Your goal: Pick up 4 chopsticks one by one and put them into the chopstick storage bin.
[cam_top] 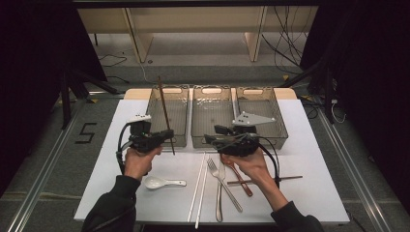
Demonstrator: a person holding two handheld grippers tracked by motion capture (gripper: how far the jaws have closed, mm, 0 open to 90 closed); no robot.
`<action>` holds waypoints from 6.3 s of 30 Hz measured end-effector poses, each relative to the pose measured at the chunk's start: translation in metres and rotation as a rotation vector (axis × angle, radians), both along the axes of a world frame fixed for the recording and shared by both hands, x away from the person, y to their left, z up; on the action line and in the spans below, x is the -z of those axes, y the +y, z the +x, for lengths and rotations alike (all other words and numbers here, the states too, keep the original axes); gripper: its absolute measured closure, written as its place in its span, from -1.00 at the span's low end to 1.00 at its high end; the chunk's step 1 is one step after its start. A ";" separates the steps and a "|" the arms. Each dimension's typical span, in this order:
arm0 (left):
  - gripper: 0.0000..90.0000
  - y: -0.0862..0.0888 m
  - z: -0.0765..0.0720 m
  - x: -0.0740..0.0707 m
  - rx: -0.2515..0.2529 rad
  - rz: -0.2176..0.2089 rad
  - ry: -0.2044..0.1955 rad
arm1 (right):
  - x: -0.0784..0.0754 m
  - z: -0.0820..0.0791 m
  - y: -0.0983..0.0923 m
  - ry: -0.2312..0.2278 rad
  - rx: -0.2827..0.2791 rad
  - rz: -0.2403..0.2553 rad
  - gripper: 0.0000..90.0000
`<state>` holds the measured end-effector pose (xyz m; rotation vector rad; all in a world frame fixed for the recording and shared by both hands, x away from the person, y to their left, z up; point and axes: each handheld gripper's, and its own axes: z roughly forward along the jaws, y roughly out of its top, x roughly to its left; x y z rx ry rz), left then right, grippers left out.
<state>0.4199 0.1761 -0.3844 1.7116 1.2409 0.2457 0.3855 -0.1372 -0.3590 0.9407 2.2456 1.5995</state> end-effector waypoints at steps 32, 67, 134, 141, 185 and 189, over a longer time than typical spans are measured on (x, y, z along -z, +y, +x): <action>0.89 0.029 0.098 -0.001 -0.098 0.334 0.024 | 0.041 -0.052 -0.068 0.037 0.053 -0.042 -0.28; -0.23 0.027 0.075 0.000 -0.115 0.205 0.071 | 0.045 -0.054 -0.086 0.060 0.095 -0.056 -0.29; -0.59 -0.012 -0.075 0.049 0.127 0.078 -0.055 | 0.098 -0.023 -0.093 0.208 -0.247 -0.880 0.72; -0.59 -0.012 -0.075 0.050 0.124 0.079 -0.050 | 0.096 -0.029 -0.087 0.191 -0.326 -0.930 0.89; -0.42 -0.077 -0.066 0.017 0.458 0.283 0.049 | 0.054 -0.064 -0.022 -0.247 -0.417 -0.916 0.90; -0.34 -0.089 -0.062 0.018 0.518 0.317 0.102 | 0.055 -0.066 -0.016 -0.269 -0.439 -0.927 0.90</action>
